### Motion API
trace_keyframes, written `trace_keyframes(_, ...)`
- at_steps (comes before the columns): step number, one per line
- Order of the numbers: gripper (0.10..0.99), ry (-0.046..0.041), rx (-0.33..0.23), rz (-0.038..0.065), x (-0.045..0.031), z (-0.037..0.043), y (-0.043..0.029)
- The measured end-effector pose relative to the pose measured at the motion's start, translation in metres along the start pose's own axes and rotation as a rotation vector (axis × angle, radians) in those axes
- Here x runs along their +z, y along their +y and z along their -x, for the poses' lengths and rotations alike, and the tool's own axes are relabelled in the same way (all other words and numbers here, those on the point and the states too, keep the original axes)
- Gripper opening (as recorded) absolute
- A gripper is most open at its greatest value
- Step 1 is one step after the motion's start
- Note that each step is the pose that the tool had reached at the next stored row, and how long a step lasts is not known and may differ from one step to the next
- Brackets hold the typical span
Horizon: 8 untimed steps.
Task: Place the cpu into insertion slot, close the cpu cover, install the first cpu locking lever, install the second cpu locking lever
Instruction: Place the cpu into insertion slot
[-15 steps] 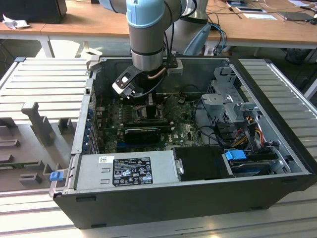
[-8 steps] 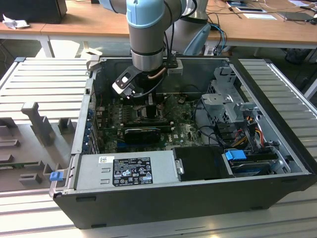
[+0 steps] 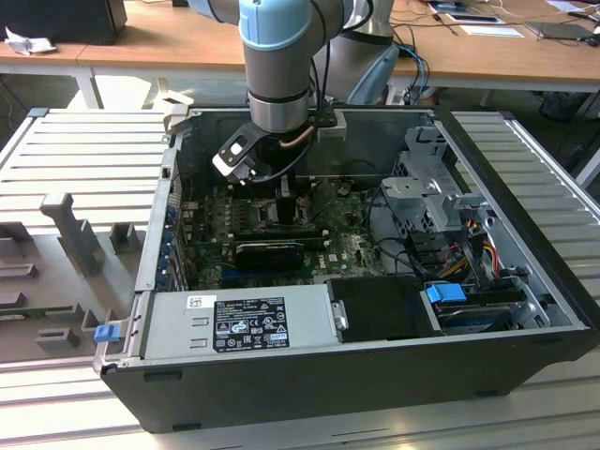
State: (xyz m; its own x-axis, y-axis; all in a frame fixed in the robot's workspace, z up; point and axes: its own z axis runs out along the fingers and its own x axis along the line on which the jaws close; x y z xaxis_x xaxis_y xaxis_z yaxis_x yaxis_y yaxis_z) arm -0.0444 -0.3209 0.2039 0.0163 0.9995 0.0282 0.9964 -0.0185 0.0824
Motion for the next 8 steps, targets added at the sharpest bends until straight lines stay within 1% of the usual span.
trace_keyframes(5,0.608,-0.0003,0.001,0.000,-0.0036,-0.0001,0.0003)
trace_keyframes(6,0.592,-0.0005,0.001,0.000,-0.0044,-0.0001,0.0003)
trace_keyframes(7,0.529,-0.0006,0.001,0.000,-0.0050,-0.0001,0.0004)
trace_keyframes(8,0.404,-0.0010,0.001,0.000,-0.0055,-0.0002,0.0005)
